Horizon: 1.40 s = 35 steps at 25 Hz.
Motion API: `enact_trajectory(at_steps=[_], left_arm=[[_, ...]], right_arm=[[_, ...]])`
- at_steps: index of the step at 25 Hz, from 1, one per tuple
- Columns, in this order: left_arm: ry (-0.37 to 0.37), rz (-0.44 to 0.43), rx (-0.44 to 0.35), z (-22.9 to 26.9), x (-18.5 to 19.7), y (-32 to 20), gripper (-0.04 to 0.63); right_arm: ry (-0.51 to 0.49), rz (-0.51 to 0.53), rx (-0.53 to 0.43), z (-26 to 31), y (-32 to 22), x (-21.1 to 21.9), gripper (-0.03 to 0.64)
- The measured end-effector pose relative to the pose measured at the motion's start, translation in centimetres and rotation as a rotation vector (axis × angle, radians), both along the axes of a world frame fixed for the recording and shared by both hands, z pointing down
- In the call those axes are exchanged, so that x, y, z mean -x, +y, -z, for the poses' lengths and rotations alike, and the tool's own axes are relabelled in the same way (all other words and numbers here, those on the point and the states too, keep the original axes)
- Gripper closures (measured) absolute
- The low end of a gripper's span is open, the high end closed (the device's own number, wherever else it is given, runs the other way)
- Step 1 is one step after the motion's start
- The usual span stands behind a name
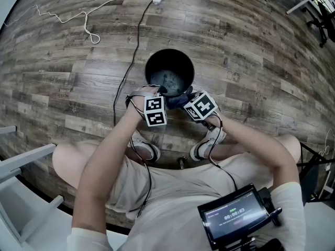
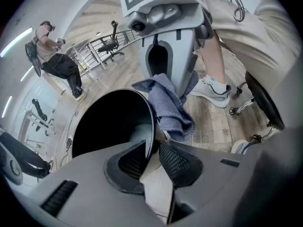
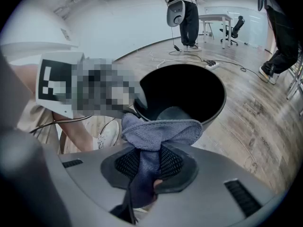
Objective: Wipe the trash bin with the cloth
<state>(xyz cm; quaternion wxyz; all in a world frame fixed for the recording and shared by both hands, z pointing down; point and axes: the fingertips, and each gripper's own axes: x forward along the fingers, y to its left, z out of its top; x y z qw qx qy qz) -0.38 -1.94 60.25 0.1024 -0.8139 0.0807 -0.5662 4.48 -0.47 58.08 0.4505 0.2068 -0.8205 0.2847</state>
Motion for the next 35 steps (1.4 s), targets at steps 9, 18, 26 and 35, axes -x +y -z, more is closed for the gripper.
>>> enact_trajectory(at_steps=[9,18,26,35], left_arm=[[-0.009,-0.067,0.047,0.1,0.1,0.0,0.517],[0.019,-0.084,0.032,0.2,-0.1,-0.3,0.526],[0.028,-0.108,0.015,0.5,0.0,0.2,0.529],[0.031,-0.116,0.012,1.5,-0.2,0.4,0.529]], right_arm=[[0.006,-0.045,0.028,-2.6,-1.6,0.2,0.540],[0.022,-0.061,-0.020,-8.1,-2.9,-0.6,0.540],[0.096,-0.064,-0.072,-14.7,-3.2,-1.4,0.540],[0.127,-0.120,-0.076,-19.9,-2.9,-1.4,0.540]])
